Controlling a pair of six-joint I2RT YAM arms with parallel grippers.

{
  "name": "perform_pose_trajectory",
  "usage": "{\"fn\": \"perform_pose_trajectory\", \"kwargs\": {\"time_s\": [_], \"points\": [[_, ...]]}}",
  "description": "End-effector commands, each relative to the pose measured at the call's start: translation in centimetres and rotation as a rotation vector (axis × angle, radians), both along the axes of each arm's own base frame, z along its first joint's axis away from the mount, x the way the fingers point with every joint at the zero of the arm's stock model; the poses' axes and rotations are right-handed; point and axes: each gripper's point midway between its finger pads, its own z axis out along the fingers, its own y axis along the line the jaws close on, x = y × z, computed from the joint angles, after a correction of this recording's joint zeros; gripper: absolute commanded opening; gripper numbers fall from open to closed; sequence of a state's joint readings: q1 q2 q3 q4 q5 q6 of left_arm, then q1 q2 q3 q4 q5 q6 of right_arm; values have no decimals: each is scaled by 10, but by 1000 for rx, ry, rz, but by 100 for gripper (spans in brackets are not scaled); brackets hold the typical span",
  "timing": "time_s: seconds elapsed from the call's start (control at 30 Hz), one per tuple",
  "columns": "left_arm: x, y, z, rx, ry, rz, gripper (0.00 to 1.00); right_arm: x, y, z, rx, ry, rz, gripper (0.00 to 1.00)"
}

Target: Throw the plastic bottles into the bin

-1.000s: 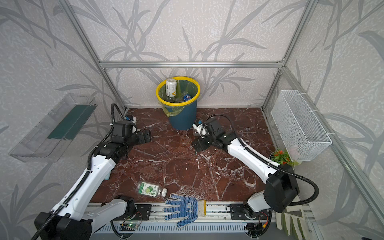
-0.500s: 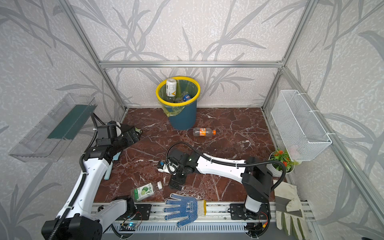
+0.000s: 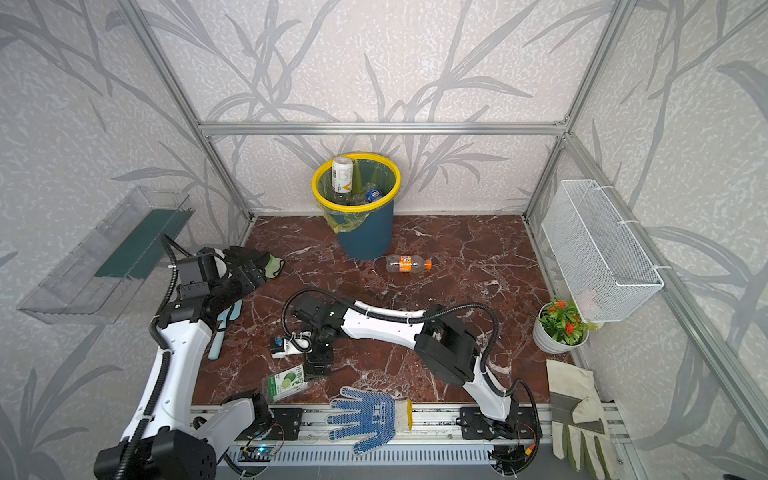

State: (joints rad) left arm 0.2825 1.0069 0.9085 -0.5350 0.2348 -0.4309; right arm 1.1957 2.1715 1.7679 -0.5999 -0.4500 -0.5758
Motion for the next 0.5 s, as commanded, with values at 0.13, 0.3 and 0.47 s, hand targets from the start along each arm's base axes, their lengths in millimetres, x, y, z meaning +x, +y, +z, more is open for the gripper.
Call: {"fn": "perform_pose_trajectory", "kwargs": {"time_s": [0.13,0.3,0.47], "points": [[5,2,-3,-37,-23,2,95,-28,18,-22,-19,18,141,99],[6,4,-4,-45,-21,4,95,-22,34,-47,-27,-26,111,99],[7,3,-6,-60,-3,-8,94,-7,42,-63,-31,-89,40,96]]}}
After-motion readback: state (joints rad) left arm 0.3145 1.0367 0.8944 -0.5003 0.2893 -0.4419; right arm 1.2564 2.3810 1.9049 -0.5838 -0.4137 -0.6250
